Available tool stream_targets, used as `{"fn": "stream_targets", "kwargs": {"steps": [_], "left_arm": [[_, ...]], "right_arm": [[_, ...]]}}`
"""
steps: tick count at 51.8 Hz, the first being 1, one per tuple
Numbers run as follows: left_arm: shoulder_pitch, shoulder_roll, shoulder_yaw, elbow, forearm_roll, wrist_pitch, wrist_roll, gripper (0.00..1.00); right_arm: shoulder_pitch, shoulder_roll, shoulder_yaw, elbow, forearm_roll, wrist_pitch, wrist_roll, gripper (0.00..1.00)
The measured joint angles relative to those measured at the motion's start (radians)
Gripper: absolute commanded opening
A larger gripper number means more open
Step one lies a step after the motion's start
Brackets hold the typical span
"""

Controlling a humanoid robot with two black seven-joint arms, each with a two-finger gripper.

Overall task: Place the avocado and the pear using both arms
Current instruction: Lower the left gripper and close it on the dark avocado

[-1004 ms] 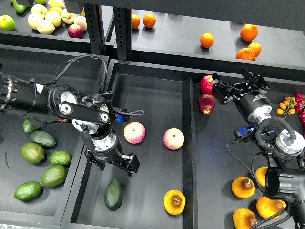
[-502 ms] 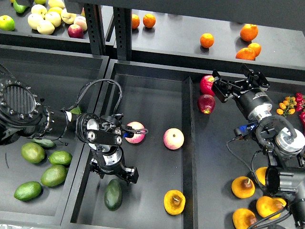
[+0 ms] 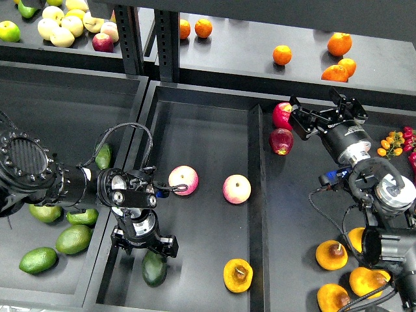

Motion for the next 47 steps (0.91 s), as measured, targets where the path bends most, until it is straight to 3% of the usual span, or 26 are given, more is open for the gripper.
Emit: {"fn": "stream_targets", "kwargs": {"steps": [29, 47], "left_arm": [[0.045, 0.0, -0.021, 0.035, -0.003, 0.0, 0.0, 0.96], [0.055, 0.0, -0.035, 0.036, -0.046, 0.0, 0.0, 0.74]], "right_arm": [[-0.002, 0.0, 0.003, 0.0, 0.0, 0.002, 0.0, 1.0], [-0.002, 0.0, 0.0, -0.001, 0.0, 0.003, 0.0, 0.99]]}}
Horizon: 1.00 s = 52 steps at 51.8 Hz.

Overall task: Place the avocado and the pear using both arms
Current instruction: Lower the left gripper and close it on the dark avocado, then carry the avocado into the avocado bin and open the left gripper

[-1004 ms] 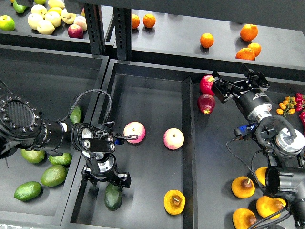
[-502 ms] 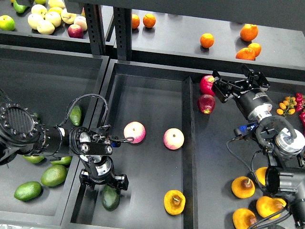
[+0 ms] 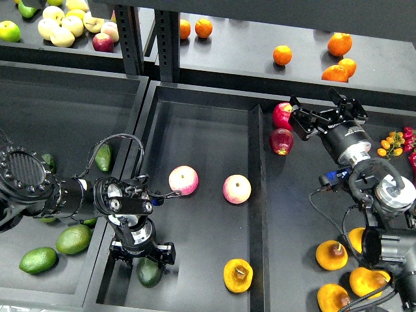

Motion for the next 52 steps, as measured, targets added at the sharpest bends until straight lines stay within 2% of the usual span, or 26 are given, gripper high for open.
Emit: {"fn": "stream_targets", "kwargs": {"steps": [6, 7, 10, 13, 21, 30, 42, 52], "left_arm": [[0.0, 0.0, 0.0, 0.0, -0.019, 0.0, 0.0, 0.61], [0.0, 0.0, 0.0, 0.0, -0.022, 0.0, 0.0, 0.5], [0.0, 0.0, -0.001, 0.0, -0.024, 0.0, 0.0, 0.31], [-0.001, 0.0, -0.01, 0.0, -0.037, 0.0, 0.0, 0.22], [-0.006, 0.0, -0.033, 0.0, -0.12, 0.0, 0.0, 0.18], [-0.037, 0.0, -0.037, -0.009, -0.147, 0.0, 0.0, 0.19], [-0.16, 0.0, -0.087, -0.018, -0.153, 0.0, 0.0, 0.2], [-0.255, 0.115, -0.142, -0.01, -0.154, 0.0, 0.0, 0.21]], "right_arm": [[0.0, 0.0, 0.0, 0.0, 0.0, 0.001, 0.0, 0.99], [0.0, 0.0, 0.0, 0.0, 0.0, 0.001, 0.0, 1.0], [0.0, 0.0, 0.0, 0.0, 0.0, 0.002, 0.0, 1.0], [0.0, 0.0, 0.0, 0.0, 0.0, 0.002, 0.0, 1.0], [0.0, 0.0, 0.001, 0.0, 0.0, 0.003, 0.0, 1.0], [0.0, 0.0, 0.001, 0.003, 0.0, 0.005, 0.0, 1.0], [0.0, 0.0, 0.002, 0.023, 0.0, 0.009, 0.001, 1.0], [0.0, 0.0, -0.003, 0.035, 0.0, 0.03, 0.001, 1.0]]}}
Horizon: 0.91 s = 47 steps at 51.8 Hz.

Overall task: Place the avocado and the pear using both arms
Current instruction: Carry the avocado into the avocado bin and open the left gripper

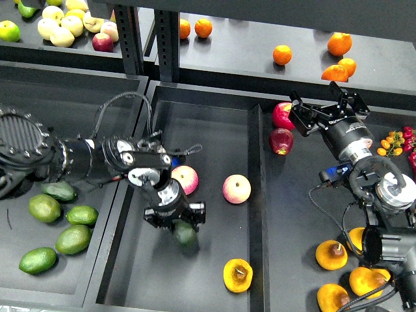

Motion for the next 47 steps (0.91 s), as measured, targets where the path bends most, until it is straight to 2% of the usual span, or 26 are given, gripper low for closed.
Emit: {"fn": "stream_targets", "kwargs": {"steps": [13, 26, 36, 47], "left_arm": [[-0.033, 0.203, -0.024, 0.055, 0.007, 0.0, 0.0, 0.23], [0.077, 0.389, -0.028, 0.079, 0.014, 0.0, 0.0, 0.24], [0.216, 0.414, -0.125, 0.142, 0.036, 0.0, 0.0, 0.26], [0.304, 0.371, -0.192, 0.233, 0.074, 0.0, 0.0, 0.28]], "right_arm": [[-0.002, 0.0, -0.001, 0.002, 0.0, 0.002, 0.0, 1.0], [-0.004, 0.0, -0.003, 0.006, 0.0, 0.002, -0.002, 1.0], [-0.005, 0.0, -0.005, 0.006, 0.001, 0.002, -0.001, 1.0], [-0.005, 0.0, -0.007, 0.005, 0.0, 0.002, -0.002, 1.0]]}}
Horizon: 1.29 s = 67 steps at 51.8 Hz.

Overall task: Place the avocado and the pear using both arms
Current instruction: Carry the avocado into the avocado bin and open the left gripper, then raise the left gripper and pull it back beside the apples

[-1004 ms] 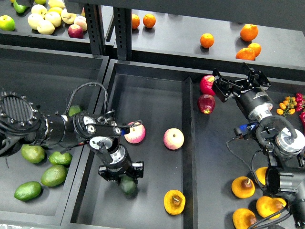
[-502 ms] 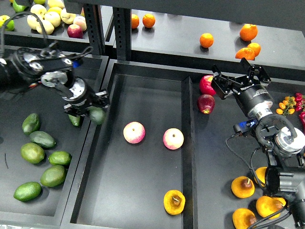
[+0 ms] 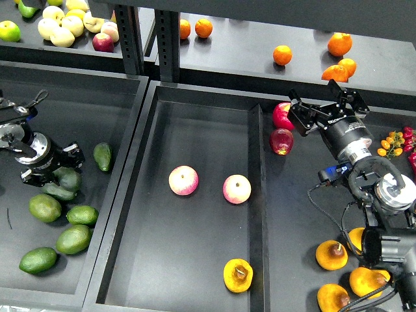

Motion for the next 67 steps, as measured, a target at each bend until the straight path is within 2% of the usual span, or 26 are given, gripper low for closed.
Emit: {"fn": "stream_targets", "kwargs": {"steps": [15, 41, 47, 59, 67], "left_arm": [[0.061, -0.077, -0.007, 0.049, 0.008, 0.0, -0.001, 0.32], [0.11, -0.143, -0.007, 0.086, 0.014, -0.001, 0.0, 0.53], [0.11, -0.146, -0.007, 0.087, 0.015, -0.001, 0.0, 0.65], [0.097, -0.144, -0.008, 0.084, 0.014, 0.0, 0.0, 0.99], [0.047, -0.119, -0.018, 0.077, 0.012, 0.0, 0.0, 0.99]], "right_arm": [[-0.001, 0.0, 0.0, -0.003, 0.0, 0.0, 0.0, 1.0], [-0.004, 0.0, -0.001, -0.008, -0.001, 0.0, 0.0, 1.0], [-0.006, 0.0, -0.001, -0.008, -0.001, 0.0, 0.0, 1.0], [-0.008, 0.0, -0.002, -0.008, -0.001, 0.001, 0.0, 1.0], [-0.008, 0.0, -0.005, -0.009, -0.001, 0.001, 0.0, 1.0]]}}
